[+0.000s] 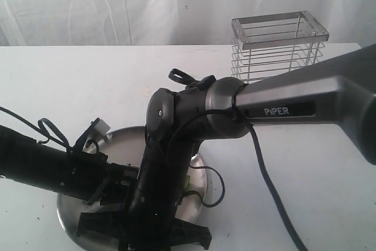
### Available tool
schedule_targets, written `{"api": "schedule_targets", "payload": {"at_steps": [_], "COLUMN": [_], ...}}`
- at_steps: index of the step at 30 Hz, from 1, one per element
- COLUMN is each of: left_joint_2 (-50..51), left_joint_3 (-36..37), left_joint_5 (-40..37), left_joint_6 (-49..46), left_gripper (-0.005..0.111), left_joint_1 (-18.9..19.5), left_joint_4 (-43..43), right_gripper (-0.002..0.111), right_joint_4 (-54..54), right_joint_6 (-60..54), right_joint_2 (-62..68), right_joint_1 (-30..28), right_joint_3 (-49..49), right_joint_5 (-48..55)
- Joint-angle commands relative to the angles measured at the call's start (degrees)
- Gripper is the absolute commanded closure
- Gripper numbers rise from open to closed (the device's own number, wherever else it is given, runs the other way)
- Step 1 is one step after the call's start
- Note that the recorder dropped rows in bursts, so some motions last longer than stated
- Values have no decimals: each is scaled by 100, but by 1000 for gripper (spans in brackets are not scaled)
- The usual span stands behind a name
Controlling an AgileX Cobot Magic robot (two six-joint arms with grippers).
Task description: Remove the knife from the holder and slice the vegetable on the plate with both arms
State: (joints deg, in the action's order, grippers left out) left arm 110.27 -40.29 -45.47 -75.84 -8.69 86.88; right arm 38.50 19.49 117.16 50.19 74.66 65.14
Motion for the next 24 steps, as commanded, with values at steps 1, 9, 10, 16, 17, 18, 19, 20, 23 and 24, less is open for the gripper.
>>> {"api": "schedule_targets", "payload": {"at_steps": [1,9,10,16,17,18,19,20,23,24], "left_joint_2": [166,166,166,166,166,166,166,166,166,166], "left_joint_3": [84,84,84,84,84,84,84,84,84,84], "left_joint_5": [334,-19,-58,34,85,127,181,208,417,523], "left_joint_6": [-1,-243,-243,-242,-242,-242,-242,-242,-92,95], "left_gripper": [107,107,107,107,107,107,107,107,107,107], "left_joint_1": [4,4,4,4,4,4,4,4,4,4], "left_joint_4": [-41,322,411,120,107,145,183,196,-327,-557], "right_gripper": [108,108,108,108,108,108,108,108,108,108], "right_joint_4": [27,-73,-73,-60,-60,-60,-60,-60,-60,-51], "right_joint_6": [5,15,15,15,15,15,15,15,15,15], "right_joint_2": [-63,-63,-63,-63,-63,-63,-63,-63,-63,-63], "right_joint_1": [62,127,127,127,127,127,127,127,127,127], "right_joint_3": [-1,-1,-1,-1,-1,-1,-1,-1,-1,-1], "right_joint_5": [98,0,0,-172,-213,-257,-273,-292,-332,-355]}}
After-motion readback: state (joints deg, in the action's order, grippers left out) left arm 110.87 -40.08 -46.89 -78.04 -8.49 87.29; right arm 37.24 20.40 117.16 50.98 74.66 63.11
